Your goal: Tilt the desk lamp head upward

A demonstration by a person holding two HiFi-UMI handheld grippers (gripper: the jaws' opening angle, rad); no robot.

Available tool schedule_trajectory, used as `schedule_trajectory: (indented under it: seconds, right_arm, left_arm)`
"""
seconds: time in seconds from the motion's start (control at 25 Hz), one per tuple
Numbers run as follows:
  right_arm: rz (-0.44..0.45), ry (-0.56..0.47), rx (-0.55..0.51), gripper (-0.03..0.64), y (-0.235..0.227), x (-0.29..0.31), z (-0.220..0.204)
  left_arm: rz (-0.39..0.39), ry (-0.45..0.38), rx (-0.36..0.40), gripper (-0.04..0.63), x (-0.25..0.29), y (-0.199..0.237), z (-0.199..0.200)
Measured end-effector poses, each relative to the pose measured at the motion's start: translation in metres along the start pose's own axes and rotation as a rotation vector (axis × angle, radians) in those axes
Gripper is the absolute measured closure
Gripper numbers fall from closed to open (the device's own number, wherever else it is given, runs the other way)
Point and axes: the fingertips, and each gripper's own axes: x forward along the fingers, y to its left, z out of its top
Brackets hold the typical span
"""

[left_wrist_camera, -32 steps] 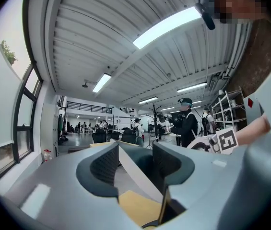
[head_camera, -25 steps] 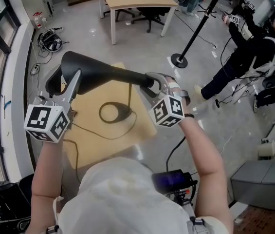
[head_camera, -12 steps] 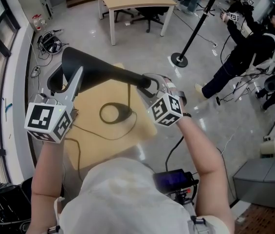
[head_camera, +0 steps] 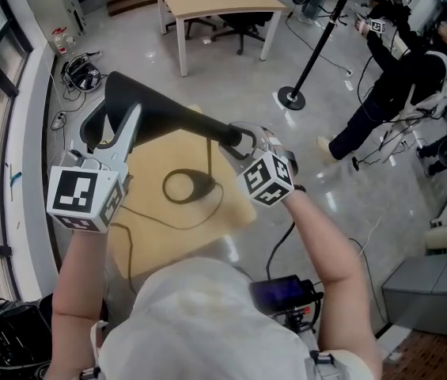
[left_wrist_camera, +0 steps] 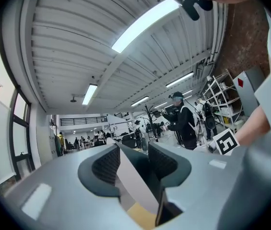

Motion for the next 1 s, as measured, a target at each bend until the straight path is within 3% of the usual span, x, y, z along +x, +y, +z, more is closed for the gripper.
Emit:
schedule_trajectory:
  seconds: [0.52, 1.0]
  right_arm:
    - [0.005, -0.018, 0.1, 0.411, 0.009, 0.015, 0.01]
    - [0.007, -0.062, 0.212, 0.413, 0.011, 0.009, 0.004]
  left_arm:
    - [0.003, -0.014, 0.079, 0.436, 0.004, 0.003, 0.013]
    - [0.003, -0.007, 0.198, 0.437, 0.017, -0.029, 0.038]
